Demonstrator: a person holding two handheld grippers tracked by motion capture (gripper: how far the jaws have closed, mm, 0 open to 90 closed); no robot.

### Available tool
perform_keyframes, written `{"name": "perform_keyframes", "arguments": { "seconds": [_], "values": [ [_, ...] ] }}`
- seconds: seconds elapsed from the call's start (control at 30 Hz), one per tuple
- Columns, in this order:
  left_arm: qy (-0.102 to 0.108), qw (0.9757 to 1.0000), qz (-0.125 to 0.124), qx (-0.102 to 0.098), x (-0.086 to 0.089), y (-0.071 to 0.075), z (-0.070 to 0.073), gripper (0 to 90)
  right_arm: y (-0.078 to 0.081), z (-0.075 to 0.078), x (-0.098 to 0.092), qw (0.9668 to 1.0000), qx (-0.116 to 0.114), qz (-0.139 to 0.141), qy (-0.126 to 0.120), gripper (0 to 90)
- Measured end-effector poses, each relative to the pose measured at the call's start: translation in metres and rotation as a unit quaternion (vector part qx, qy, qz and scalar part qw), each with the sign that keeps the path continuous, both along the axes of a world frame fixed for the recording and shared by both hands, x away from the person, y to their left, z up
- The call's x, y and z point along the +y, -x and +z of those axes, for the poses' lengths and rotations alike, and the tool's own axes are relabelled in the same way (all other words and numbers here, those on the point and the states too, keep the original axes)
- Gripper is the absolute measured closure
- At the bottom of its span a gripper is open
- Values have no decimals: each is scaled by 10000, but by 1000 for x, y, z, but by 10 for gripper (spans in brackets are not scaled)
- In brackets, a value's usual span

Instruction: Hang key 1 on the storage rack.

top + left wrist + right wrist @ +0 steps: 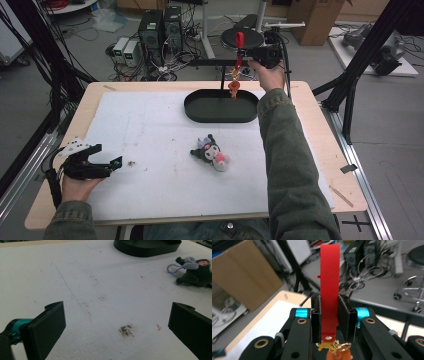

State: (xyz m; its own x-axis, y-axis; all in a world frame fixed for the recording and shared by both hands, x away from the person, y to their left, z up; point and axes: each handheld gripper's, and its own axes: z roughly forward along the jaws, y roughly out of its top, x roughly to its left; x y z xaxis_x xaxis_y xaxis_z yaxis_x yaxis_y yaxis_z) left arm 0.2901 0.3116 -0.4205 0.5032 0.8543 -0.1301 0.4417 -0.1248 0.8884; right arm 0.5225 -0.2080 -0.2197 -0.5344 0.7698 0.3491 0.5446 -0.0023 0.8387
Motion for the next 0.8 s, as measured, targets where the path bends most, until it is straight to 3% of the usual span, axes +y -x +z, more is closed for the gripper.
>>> {"name": "perform_keyframes", "arguments": {
  "seconds": [0.17, 0.37, 0.43, 0.63, 0.8],
  "values": [
    [-16, 10000, -2, 14, 0, 0, 0, 17, -8, -5, 1, 9997, -211, -98, 43, 745],
    [-121, 9999, -62, 43, -3, -2, 0, 17, -11, -5, 5, 9983, -533, -218, -71, 745],
    [-121, 9999, -68, 46, -3, -2, 0, 17, -14, -6, 3, 9980, -553, -273, -139, 745],
    [-112, 9999, -54, 58, -2, -3, -1, 17, -26, -13, -2, 9961, -469, -268, -694, 745],
    [-127, 9999, -48, 63, -2, -3, -1, 17, -35, -18, 1, 9966, -471, -418, -526, 745]
  ]
}}
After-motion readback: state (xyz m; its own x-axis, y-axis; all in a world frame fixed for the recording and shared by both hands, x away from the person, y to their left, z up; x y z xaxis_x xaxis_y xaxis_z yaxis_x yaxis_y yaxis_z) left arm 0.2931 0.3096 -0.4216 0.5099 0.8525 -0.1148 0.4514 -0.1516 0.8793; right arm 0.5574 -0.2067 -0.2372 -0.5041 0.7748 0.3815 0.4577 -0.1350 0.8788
